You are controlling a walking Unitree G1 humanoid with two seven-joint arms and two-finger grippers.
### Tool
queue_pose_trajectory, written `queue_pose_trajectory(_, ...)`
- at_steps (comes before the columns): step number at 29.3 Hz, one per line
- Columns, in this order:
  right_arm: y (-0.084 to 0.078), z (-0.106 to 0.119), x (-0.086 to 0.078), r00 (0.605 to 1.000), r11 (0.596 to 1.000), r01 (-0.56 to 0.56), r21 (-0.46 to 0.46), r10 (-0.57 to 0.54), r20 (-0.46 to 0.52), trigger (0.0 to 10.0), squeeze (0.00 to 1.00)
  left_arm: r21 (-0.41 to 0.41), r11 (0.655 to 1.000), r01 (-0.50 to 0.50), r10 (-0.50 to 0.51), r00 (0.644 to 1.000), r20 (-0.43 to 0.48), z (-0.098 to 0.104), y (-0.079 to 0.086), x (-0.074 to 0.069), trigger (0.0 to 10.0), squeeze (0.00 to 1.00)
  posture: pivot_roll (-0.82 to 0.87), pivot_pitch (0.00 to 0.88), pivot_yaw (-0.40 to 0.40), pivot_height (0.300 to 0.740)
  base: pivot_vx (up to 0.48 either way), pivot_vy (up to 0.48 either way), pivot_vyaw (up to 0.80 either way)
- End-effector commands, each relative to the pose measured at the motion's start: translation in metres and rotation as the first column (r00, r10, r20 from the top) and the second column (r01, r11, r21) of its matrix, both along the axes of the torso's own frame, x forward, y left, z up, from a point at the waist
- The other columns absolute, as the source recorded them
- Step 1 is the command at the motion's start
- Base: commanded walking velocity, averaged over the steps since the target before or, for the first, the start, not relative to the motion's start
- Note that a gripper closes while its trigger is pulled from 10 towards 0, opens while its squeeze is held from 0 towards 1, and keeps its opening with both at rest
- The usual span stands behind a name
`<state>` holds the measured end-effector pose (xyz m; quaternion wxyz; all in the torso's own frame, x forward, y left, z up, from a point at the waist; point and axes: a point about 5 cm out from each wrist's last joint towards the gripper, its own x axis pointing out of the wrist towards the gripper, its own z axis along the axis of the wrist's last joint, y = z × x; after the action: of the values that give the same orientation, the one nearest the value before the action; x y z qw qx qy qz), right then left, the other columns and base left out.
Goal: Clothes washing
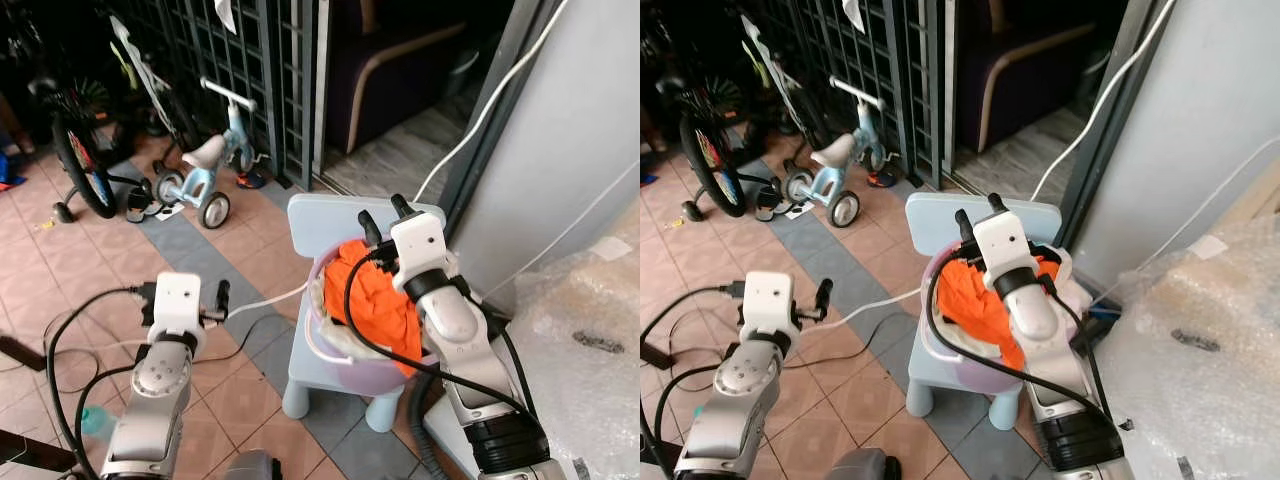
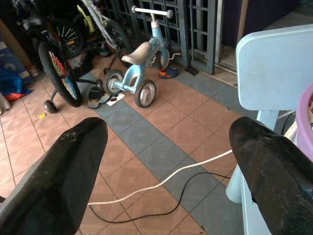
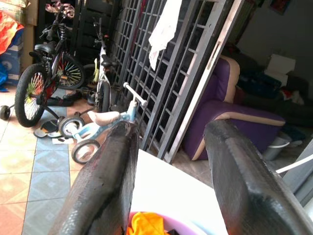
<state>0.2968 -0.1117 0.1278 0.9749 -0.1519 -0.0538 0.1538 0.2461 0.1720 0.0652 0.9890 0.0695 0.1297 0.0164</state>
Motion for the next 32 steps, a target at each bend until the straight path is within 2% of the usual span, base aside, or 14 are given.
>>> queue_pose_trajectory(1, -0.010, -0.026, 0.001, 0.987, 0.998, 0.051, -0.044, -0.057, -0.147, 10.0, 0.00, -0.015, 1.000, 0.016, -0.016, 1.000, 0.008, 0.004, -0.004, 0.000, 10.0, 0.00, -0.02, 0.012, 0.017, 0.740, 0.000, 0.000, 0.00)
queue_pose_trajectory(2, -0.010, -0.026, 0.001, 0.987, 0.998, 0.051, -0.044, -0.057, -0.147, 10.0, 0.00, -0.015, 1.000, 0.016, -0.016, 1.000, 0.008, 0.004, -0.004, 0.000, 10.0, 0.00, -0.02, 0.012, 0.017, 0.740, 0.000, 0.000, 0.00)
queue_pose_trajectory(4, -0.017, -0.045, 0.002, 0.964, 0.994, 0.086, -0.072, -0.102, -0.244, 10.0, 0.00, -0.017, 1.000, 0.013, -0.013, 1.000, 0.001, 0.004, -0.003, -0.002, 10.0, 0.00, -0.02, 0.021, 0.016, 0.740, 0.287, 0.000, 0.00)
queue_pose_trajectory(5, -0.022, -0.053, 0.004, 0.949, 0.992, 0.116, -0.057, -0.128, -0.288, 10.0, 0.00, -0.026, 1.000, 0.009, -0.010, 1.000, -0.004, 0.004, -0.002, -0.005, 10.0, 0.00, 0.00, 0.036, 0.016, 0.740, 0.401, 0.000, 0.00)
queue_pose_trajectory(10, -0.026, -0.059, 0.005, 0.937, 0.989, 0.132, -0.072, -0.148, -0.317, 10.0, 0.00, -0.031, 1.000, 0.003, -0.003, 1.000, -0.016, 0.004, 0.000, -0.009, 10.0, 0.00, 0.00, 0.046, 0.016, 0.740, 0.403, 0.000, 0.00)
queue_pose_trajectory(14, -0.026, -0.072, 0.003, 0.909, 0.988, 0.115, -0.107, -0.148, -0.390, 10.0, 0.00, -0.035, 0.999, -0.001, 0.000, 0.999, -0.032, 0.003, 0.001, -0.011, 10.0, 0.00, 0.00, 0.055, 0.017, 0.740, 0.366, 0.000, 0.00)
queue_pose_trajectory(15, -0.024, -0.084, 0.000, 0.875, 0.989, 0.083, -0.122, -0.131, -0.466, 10.0, 0.00, -0.034, 0.999, 0.002, -0.003, 0.999, -0.038, 0.003, 0.001, -0.012, 10.0, 0.00, 0.01, 0.059, 0.019, 0.740, 0.364, 0.000, 0.00)
queue_pose_trajectory(16, -0.024, -0.088, -0.001, 0.861, 0.990, 0.067, -0.127, -0.121, -0.493, 10.0, 0.00, -0.032, 0.999, 0.003, -0.004, 0.999, -0.042, 0.003, 0.001, -0.012, 10.0, 0.00, 0.02, 0.065, 0.020, 0.740, 0.364, 0.000, 0.00)
queue_pose_trajectory(23, -0.027, -0.091, 0.004, 0.854, 0.988, 0.038, -0.149, -0.109, -0.509, 10.0, 0.00, -0.004, 1.000, -0.004, 0.003, 0.999, -0.054, 0.005, 0.003, -0.017, 10.0, 0.00, 0.04, 0.078, 0.016, 0.740, 0.223, 0.000, 0.00)
queue_pose_trajectory(28, -0.026, -0.095, 0.010, 0.827, 0.985, -0.013, -0.173, -0.086, -0.556, 10.0, 0.00, 0.004, 1.000, -0.020, 0.020, 0.997, -0.074, 0.005, 0.007, -0.020, 10.0, 0.00, 0.06, 0.083, 0.010, 0.740, 0.000, 0.000, 0.00)
queue_pose_trajectory(32, -0.021, -0.091, 0.015, 0.831, 0.989, -0.054, -0.135, -0.031, -0.555, 10.0, 0.00, 0.020, 0.999, -0.033, 0.034, 0.996, -0.088, 0.005, 0.009, -0.021, 10.0, 0.00, 0.08, 0.085, 0.012, 0.740, 0.000, 0.000, 0.00)
